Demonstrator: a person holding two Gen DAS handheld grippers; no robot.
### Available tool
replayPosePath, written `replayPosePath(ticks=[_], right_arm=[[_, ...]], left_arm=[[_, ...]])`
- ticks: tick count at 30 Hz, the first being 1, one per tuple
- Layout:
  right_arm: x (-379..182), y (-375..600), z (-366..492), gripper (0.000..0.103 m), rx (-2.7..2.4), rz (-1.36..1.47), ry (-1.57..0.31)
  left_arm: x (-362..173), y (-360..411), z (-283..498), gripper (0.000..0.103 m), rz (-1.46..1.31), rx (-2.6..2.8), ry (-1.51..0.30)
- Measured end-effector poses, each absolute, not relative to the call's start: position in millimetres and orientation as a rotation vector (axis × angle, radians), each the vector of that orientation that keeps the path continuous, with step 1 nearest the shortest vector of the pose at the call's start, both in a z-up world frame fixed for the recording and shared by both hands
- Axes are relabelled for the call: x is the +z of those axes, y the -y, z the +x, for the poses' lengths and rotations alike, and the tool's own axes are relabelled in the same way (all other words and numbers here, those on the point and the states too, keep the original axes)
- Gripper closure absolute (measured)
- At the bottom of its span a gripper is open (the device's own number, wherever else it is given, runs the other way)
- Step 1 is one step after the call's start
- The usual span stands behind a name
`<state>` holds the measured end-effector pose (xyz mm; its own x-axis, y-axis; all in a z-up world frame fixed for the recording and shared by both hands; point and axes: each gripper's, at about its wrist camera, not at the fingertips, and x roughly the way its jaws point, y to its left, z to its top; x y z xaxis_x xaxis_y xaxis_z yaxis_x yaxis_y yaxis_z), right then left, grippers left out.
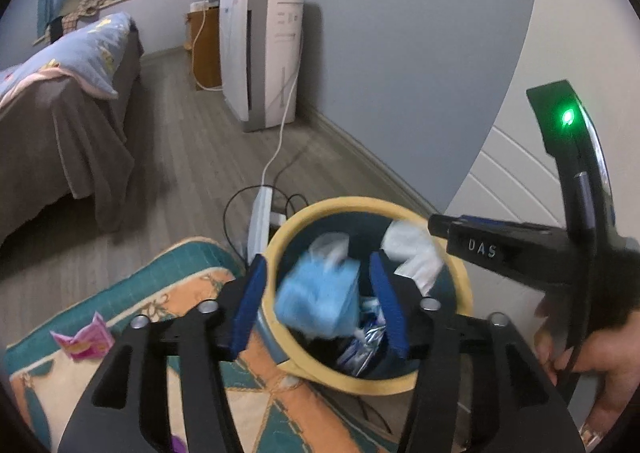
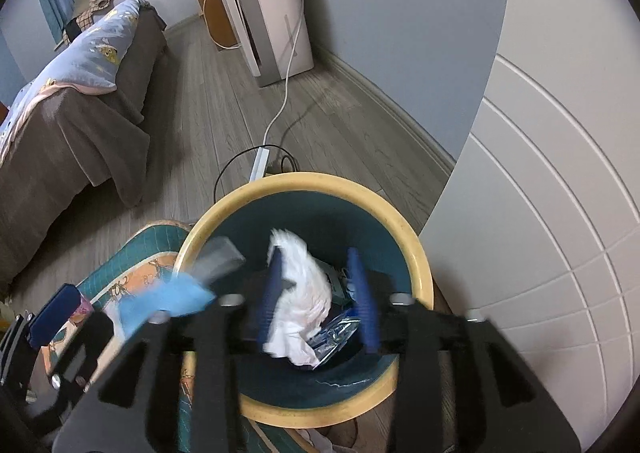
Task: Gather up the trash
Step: 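Return both open tools above the cushion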
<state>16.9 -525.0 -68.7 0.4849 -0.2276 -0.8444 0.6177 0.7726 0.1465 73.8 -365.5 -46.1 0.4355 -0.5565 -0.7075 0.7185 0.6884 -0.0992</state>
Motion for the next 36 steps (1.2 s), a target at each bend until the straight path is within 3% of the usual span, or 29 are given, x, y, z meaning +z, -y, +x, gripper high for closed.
replayPosePath(ticks=[4, 7, 10, 22, 36], right_arm=[[-68.2, 520.1, 20.6, 0.028, -0.53, 0.458, -0.941], [-68.2, 511.5, 25.7, 0.011, -0.506, 0.429, -0.948], [-68.4, 503.7, 30.8, 0.006, -0.487, 0.409, -0.959], [-61.8, 465.1, 50.5, 0.006, -0.426, 0.365, -0.976], [-67.3, 395.6, 82.3, 0.006, -0.3, 0.238, -1.042]], left_arm=[[-48.1, 352.5, 76.5, 0.012, 0.23, -0.767, -0.78], [-44.7, 338.9, 77.1, 0.009, 0.24, -0.732, -0.76], [-41.6, 323.8, 78.5, 0.008, 0.244, -0.712, -0.753], [-31.9, 235.8, 86.2, 0.007, 0.292, -0.598, -0.753], [-60.1, 144.9, 103.3, 0.006, 0.294, -0.418, -0.812]])
